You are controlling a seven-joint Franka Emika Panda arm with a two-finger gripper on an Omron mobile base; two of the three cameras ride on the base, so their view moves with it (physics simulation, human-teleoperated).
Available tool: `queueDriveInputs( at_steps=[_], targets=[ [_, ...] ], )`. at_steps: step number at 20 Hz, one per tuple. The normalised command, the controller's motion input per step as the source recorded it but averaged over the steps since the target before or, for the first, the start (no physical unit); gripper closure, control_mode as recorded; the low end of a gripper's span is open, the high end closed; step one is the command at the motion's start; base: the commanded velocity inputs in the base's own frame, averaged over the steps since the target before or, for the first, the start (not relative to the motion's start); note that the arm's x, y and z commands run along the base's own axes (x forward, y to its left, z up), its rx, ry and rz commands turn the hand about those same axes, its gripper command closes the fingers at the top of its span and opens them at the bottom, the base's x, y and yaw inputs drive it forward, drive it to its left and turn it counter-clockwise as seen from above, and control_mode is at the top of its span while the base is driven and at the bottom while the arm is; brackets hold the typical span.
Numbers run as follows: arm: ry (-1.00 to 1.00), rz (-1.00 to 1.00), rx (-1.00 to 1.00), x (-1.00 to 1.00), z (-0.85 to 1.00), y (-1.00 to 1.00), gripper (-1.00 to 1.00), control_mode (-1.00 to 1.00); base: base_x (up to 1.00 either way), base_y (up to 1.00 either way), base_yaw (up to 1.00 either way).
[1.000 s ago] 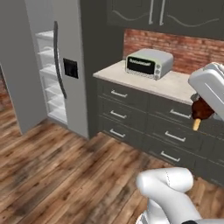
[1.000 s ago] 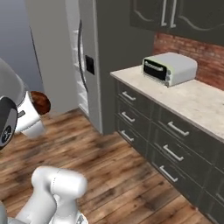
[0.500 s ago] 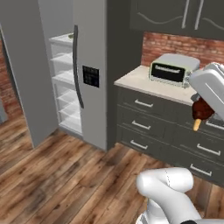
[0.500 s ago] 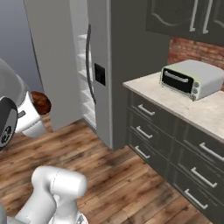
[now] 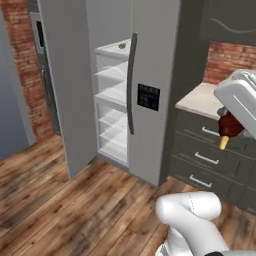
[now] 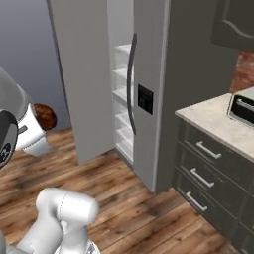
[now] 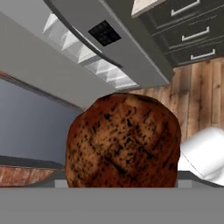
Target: Transport the steak and lemon wedge to the fridge. Place the steak on the rack containing meat and place the lemon wedge on the rack containing the vegetable, ensuring meats and vegetables are on different racks.
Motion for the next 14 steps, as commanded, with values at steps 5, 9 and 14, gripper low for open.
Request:
queueDriveInputs(
  at_steps=[5, 9, 14],
  targets=[
    [0.0, 0.0, 0.0, 0.0, 0.0, 0.0, 1.0, 1.0, 1.0, 0.9, 0.16],
    [0.0, 0.0, 0.0, 0.0, 0.0, 0.0, 1.0, 1.0, 1.0, 0.93, -0.03],
    [0.0, 0.0, 0.0, 0.0, 0.0, 0.0, 1.0, 1.0, 1.0, 0.5, -0.21]
  ],
)
